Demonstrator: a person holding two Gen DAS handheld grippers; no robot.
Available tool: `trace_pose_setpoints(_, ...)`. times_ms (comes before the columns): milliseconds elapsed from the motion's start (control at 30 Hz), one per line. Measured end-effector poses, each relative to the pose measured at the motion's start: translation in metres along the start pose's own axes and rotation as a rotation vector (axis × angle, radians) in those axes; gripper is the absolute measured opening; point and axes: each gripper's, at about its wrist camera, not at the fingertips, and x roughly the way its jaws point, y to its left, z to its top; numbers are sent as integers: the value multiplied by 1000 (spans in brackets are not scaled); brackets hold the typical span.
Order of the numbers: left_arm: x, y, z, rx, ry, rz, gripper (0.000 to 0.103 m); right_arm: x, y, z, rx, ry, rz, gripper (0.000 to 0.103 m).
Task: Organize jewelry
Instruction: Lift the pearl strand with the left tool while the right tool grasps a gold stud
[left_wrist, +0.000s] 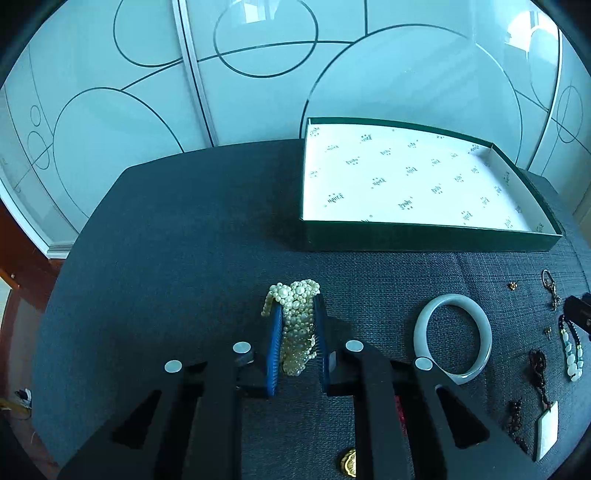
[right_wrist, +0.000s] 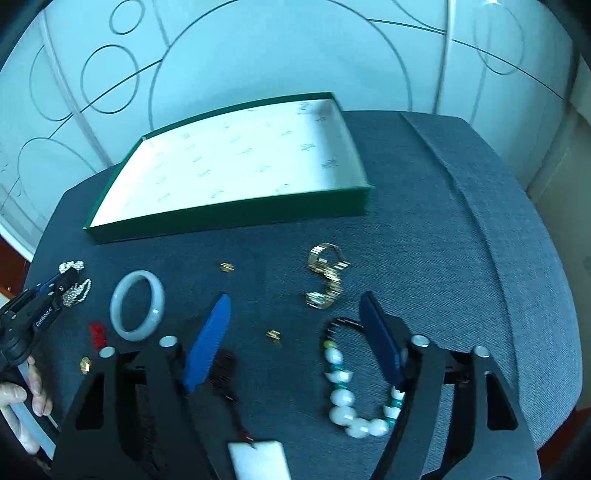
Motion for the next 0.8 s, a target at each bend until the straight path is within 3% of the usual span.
trace_pose_setpoints(267,-6,24,0,-40,-14,5,17,21,31,6,-46,25,31,60)
trace_pose_setpoints(667,-1,31,-2,-69,0,9,17,40,39,3,-46,47,21,60)
trace_pose_setpoints(800,0,30,-3,-68,0,8,17,43,41,8,-50,34,14,51)
